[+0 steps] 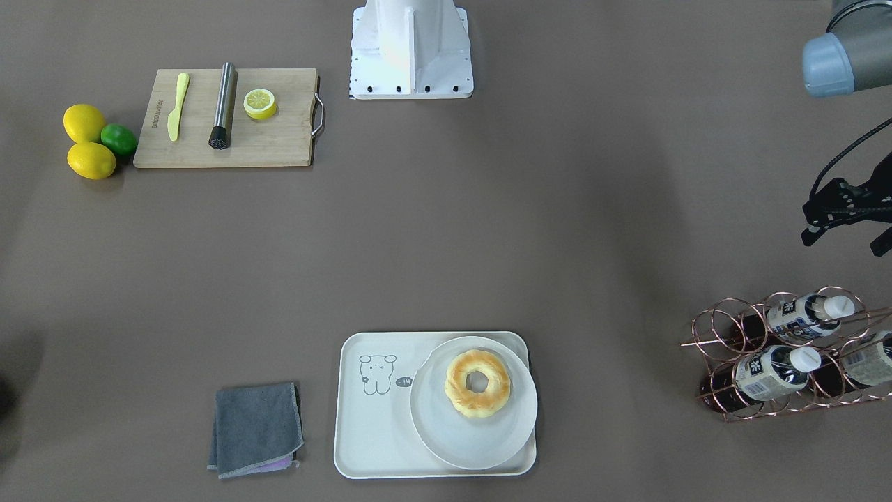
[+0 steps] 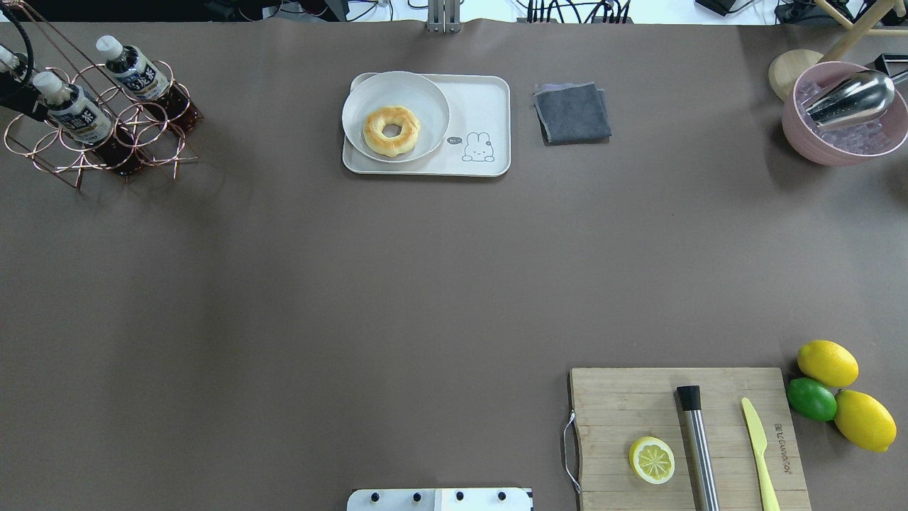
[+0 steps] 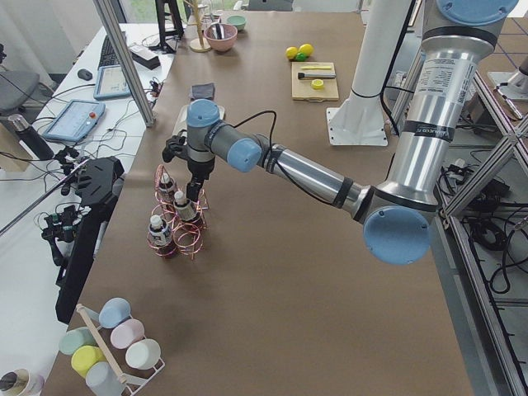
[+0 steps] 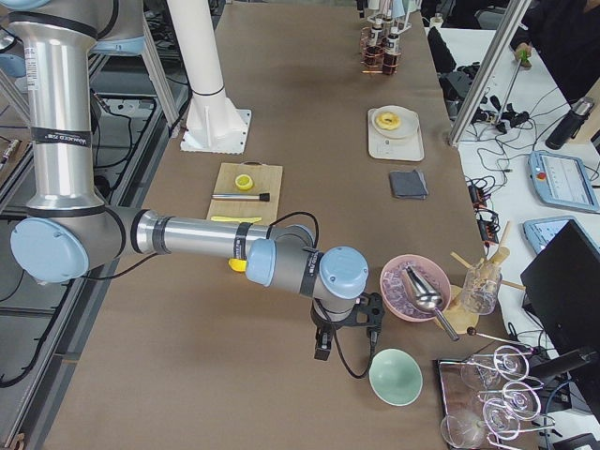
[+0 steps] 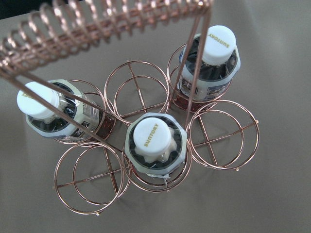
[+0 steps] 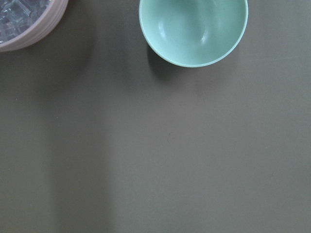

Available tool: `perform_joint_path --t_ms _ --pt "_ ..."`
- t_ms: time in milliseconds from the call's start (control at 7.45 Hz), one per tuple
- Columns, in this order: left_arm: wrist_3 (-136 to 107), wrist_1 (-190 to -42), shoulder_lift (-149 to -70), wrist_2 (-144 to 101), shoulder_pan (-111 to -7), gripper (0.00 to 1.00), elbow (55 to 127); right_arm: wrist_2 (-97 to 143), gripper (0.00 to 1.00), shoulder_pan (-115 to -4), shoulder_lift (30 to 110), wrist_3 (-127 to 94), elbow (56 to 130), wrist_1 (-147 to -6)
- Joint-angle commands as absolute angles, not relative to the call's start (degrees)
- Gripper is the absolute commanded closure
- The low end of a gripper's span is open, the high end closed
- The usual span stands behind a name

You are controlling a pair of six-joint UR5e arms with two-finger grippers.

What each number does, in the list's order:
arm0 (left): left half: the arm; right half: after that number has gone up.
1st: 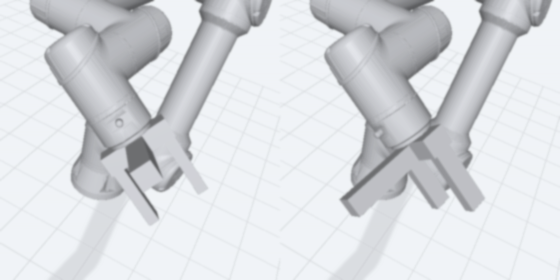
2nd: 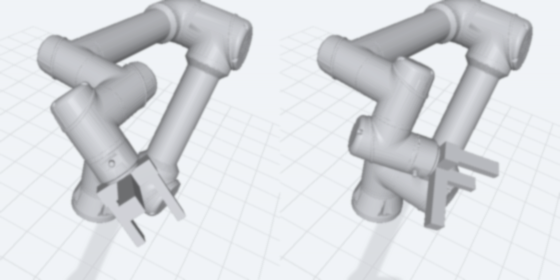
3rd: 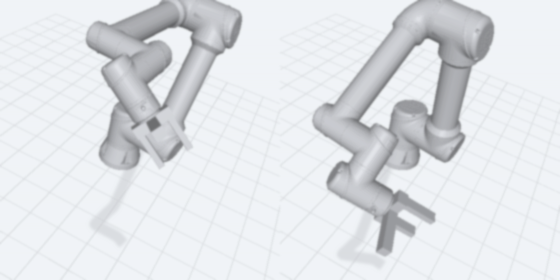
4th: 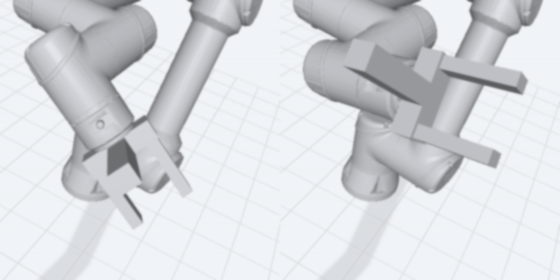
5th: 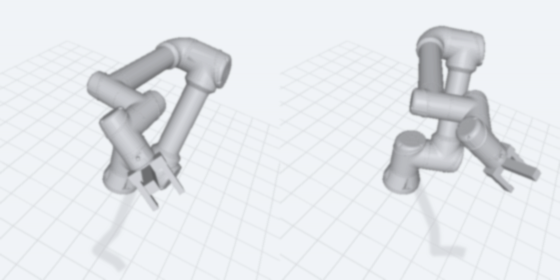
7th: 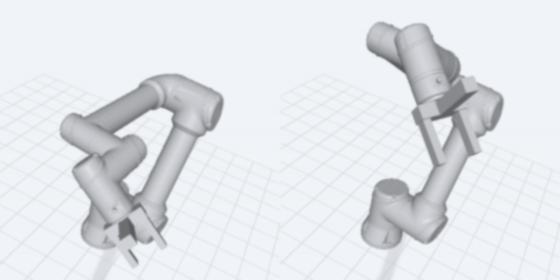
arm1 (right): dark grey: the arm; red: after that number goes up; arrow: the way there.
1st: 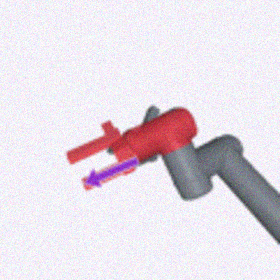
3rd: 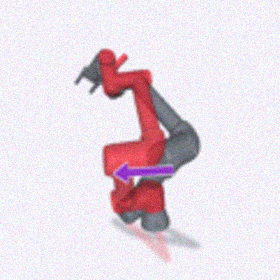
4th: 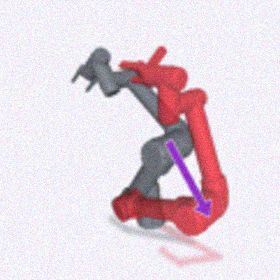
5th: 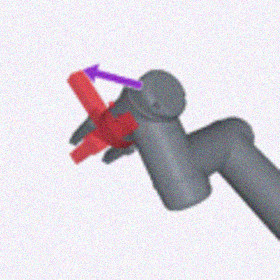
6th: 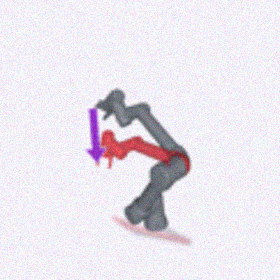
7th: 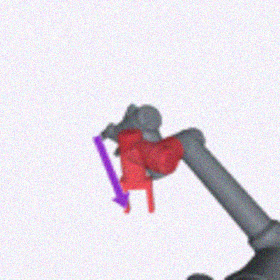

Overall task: Place tea on tray
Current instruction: 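Move the left gripper down over the copper carrier toward a tea bottle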

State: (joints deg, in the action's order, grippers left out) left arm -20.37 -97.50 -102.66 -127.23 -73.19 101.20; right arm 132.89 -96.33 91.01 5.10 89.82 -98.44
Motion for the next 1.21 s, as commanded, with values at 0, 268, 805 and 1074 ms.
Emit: perform_joint_path --t_ms 0,268,805,1074 --pt "-20.04 -96.76 -103.98 -125.52 -73.39 0.02 100.46 132.89 0.0 -96.33 90.97 5.1 89.82 -98.44" --pt "-21.09 -103.23 -103.45 -122.88 -73.74 0.02 97.76 132.89 0.0 -96.33 91.05 5.1 89.82 -98.44" --pt "-34.05 -109.6 -104.94 -122.87 -73.39 0.02 93.16 132.89 0.0 -96.33 91.05 5.1 89.65 -98.44" --pt "-38.05 -109.6 -105.12 -122.78 -72.78 0.02 92.99 132.8 0.0 -96.33 91.05 5.18 89.65 -98.44"
